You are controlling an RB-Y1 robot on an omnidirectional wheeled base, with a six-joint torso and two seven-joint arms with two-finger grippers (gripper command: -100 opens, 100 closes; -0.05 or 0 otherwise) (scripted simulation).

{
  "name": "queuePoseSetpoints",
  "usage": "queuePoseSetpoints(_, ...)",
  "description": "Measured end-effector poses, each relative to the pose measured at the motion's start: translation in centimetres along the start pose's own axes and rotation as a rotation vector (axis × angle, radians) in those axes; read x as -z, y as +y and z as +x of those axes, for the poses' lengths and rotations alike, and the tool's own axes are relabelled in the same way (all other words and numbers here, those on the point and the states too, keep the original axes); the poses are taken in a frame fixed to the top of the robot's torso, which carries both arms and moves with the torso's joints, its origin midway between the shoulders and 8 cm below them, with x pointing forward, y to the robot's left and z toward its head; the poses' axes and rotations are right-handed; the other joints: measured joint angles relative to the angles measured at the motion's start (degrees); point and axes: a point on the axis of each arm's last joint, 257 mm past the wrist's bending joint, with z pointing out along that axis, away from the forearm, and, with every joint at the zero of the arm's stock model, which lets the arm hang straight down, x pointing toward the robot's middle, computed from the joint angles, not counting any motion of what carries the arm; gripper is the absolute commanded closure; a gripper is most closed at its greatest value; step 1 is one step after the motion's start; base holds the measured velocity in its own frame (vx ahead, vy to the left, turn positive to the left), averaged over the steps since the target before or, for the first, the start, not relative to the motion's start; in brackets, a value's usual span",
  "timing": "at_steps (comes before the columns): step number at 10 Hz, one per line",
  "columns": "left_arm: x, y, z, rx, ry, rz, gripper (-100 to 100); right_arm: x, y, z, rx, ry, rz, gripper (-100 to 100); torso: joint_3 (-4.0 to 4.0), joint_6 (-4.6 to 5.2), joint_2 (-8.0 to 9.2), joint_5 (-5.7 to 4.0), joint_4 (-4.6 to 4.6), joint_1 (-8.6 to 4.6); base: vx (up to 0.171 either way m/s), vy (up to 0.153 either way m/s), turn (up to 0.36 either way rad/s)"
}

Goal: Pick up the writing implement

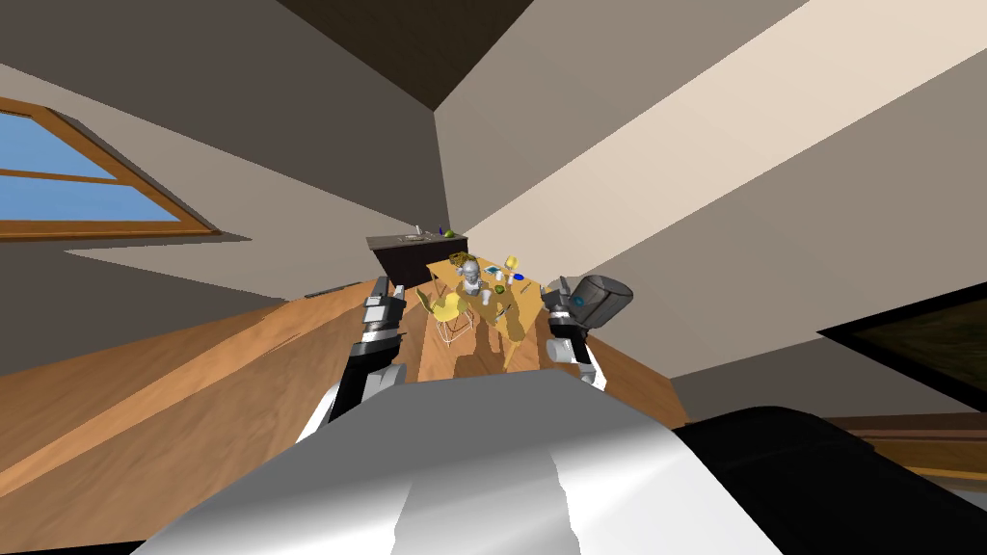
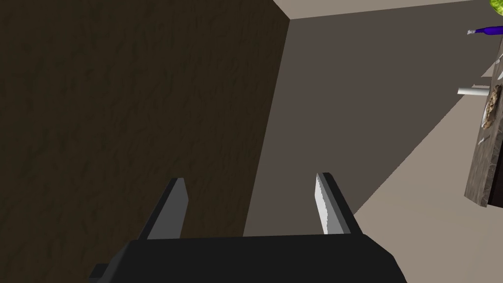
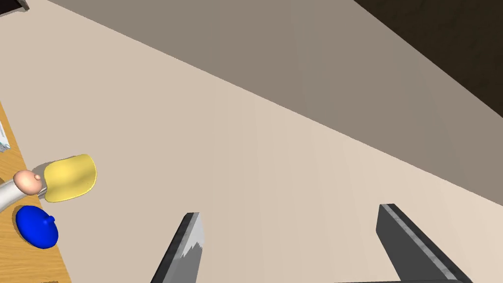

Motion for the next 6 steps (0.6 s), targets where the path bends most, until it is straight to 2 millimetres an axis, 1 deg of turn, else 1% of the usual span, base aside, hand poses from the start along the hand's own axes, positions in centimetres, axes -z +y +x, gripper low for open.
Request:
queuePoseSetpoints(1,0.0,0.0,0.0,0.0,0.0,0.0,0,-0.4,-0.8,-1.1,-0.033,-0.016,0.024,-100,0.0,0.0,-0.01,0.01,0.0,0.03,0.002,0.035,-0.009)
queuePoseSetpoints(3,0.0,0.0,0.0,0.0,0.0,0.0,0,-0.9,-2.4,-2.6,-0.092,-0.048,0.067,-100,0.0,0.0,0.0,0.01,0.0,0.04,0.005,0.042,-0.007)
queuePoseSetpoints(4,0.0,0.0,0.0,0.0,0.0,0.0,0,-0.6,-3.3,-3.6,-0.114,-0.066,0.093,-100,0.0,0.01,0.0,0.01,0.0,0.03,0.004,0.015,-0.006)
queuePoseSetpoints(5,0.0,0.0,0.0,0.0,0.0,0.0,0,-0.7,-4.0,-3.8,-0.123,-0.074,0.101,-100,0.0,-0.01,0.0,0.0,0.0,-0.03,0.009,0.025,-0.005)
queuePoseSetpoints(6,0.0,0.0,0.0,0.0,0.0,0.0,0,-1.0,-4.7,-4.5,-0.154,-0.09,0.12,-100,-0.01,0.0,-0.02,0.0,0.0,-0.02,0.009,0.027,-0.008)
